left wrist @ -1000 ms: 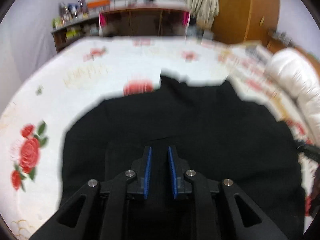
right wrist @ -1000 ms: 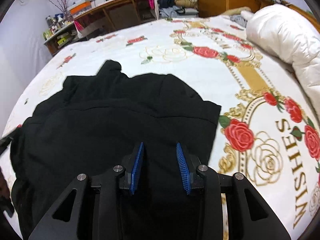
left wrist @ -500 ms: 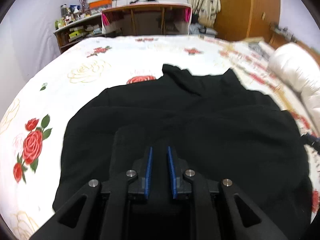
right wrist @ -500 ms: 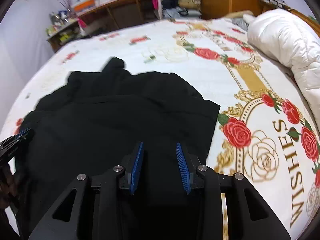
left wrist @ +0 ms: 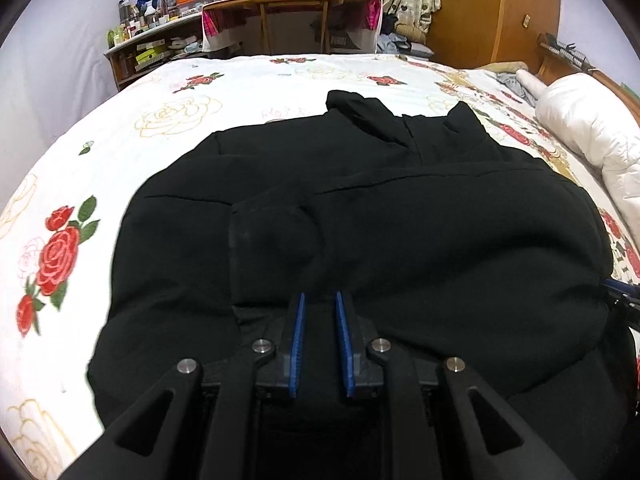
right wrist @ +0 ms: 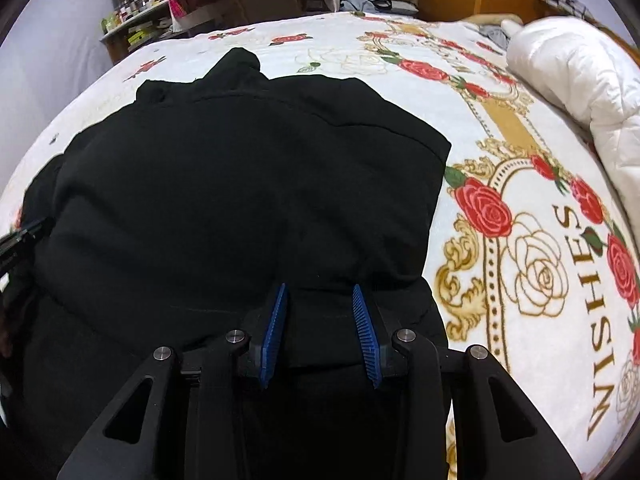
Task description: Fold large clothes
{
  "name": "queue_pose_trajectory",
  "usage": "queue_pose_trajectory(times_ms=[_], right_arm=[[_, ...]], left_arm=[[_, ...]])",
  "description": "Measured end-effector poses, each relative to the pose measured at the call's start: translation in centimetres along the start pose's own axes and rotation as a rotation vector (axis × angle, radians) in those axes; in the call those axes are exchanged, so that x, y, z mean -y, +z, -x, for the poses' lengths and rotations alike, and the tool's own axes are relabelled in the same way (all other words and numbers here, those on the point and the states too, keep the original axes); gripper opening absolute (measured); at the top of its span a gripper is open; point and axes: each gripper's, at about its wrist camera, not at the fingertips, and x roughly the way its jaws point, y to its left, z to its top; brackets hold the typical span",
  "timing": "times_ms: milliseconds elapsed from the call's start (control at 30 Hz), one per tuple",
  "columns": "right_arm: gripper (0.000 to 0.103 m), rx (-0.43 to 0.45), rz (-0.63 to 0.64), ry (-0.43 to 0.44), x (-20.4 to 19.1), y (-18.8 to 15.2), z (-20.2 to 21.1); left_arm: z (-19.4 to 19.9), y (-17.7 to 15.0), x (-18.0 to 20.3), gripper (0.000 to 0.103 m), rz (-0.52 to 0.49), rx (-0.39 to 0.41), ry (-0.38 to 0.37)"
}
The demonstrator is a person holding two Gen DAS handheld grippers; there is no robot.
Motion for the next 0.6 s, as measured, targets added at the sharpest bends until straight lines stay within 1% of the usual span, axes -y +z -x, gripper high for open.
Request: queue_pose_trajectory(times_ms=[67, 133, 200, 367, 467, 600], right_arm=[[0.035, -0.013, -0.012, -0.009, 0.1, 0.1, 1.1], [0.035, 0.018, 0.001, -0.028, -0.1, -0.3, 3.2], [0.035, 0.045, -0.003, -0.023, -0.1, -1.1, 5.2], [0.035, 0.085, -0.034, 0.008, -0.1, -4.1, 9.2], [0.035, 0.085, -0.034, 0.021, -0.6, -6.3, 10.9], [0.036, 0.086, -0.019, 0.046, -1.8, -9.1, 12.8]], left_arm=[[1.5, 0.1, -0.2, 0.019, 0.007, 0.001, 0.012], [3.2, -0.3, -0.6, 0.019, 0.012, 0.016, 0.010], [5.3, -1.2, -1.0, 0.019, 0.014, 0.033, 0.011], [9.8, -4.2, -1.9, 0.019, 0.026, 0.056, 0.009], [11.9, -6.1, -1.9, 0.019, 0.028, 0.060, 0.021], [14.1, -8.8, -1.4, 0.019, 0.023, 0.057, 0.016]])
